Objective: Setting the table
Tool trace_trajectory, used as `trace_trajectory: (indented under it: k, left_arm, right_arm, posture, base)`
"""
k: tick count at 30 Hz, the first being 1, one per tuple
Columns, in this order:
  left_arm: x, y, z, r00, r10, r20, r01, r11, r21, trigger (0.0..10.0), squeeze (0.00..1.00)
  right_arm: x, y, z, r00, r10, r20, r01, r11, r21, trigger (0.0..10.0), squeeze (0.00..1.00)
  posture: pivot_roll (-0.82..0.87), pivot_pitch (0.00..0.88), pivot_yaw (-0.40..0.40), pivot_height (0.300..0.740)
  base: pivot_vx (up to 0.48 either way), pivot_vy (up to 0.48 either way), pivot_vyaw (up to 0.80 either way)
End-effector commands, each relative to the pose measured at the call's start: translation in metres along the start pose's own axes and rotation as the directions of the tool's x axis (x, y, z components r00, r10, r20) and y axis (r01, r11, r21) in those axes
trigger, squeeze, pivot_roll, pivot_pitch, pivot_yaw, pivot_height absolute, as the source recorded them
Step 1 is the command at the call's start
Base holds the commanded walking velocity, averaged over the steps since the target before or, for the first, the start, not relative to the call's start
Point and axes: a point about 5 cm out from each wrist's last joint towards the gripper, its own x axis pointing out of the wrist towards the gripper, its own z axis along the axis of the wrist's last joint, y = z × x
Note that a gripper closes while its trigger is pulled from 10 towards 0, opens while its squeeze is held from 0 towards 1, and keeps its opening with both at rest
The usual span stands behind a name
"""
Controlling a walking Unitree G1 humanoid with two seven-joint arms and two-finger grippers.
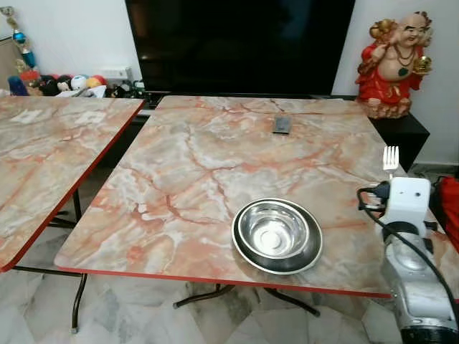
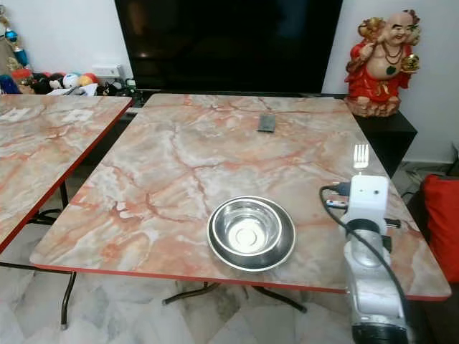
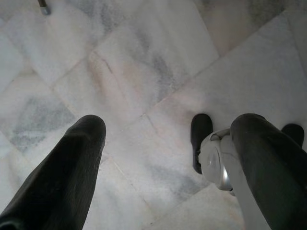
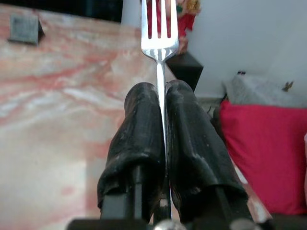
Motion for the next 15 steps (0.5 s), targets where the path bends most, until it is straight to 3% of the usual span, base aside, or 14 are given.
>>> trace_trajectory:
  k: [1,8,15]
  left_arm:
    - [0.0,0.0,-0.002,1.0,-0.009,-0.016,0.009,1.0,0.025,10.0,0.0]
    - [0.0,-0.001,-0.002,1.0,-0.011,-0.016,0.012,1.0,0.021,10.0,0.0]
    - [0.0,-0.001,-0.002,1.0,-0.01,-0.016,0.01,1.0,0.012,10.0,0.0]
  right_arm:
    - [0.003,0.003,-0.005,0.998,0.044,-0.052,-0.043,0.999,0.019,10.0,0.0]
    - [-0.002,0.029,-0.026,0.948,0.256,-0.19,-0.26,0.966,0.003,10.0,0.0]
    - [0.001,0.04,-0.041,0.915,0.287,-0.282,-0.282,0.958,0.062,10.0,0.0]
  posture:
    - [-0.02,0.0,0.049,0.74]
    - [-0.02,0.0,0.045,0.74]
    - [-0.01,0.0,0.037,0.74]
  base:
    - [0.0,0.0,0.0]
    - [0.0,0.0,0.0]
    - [0.0,0.0,0.0]
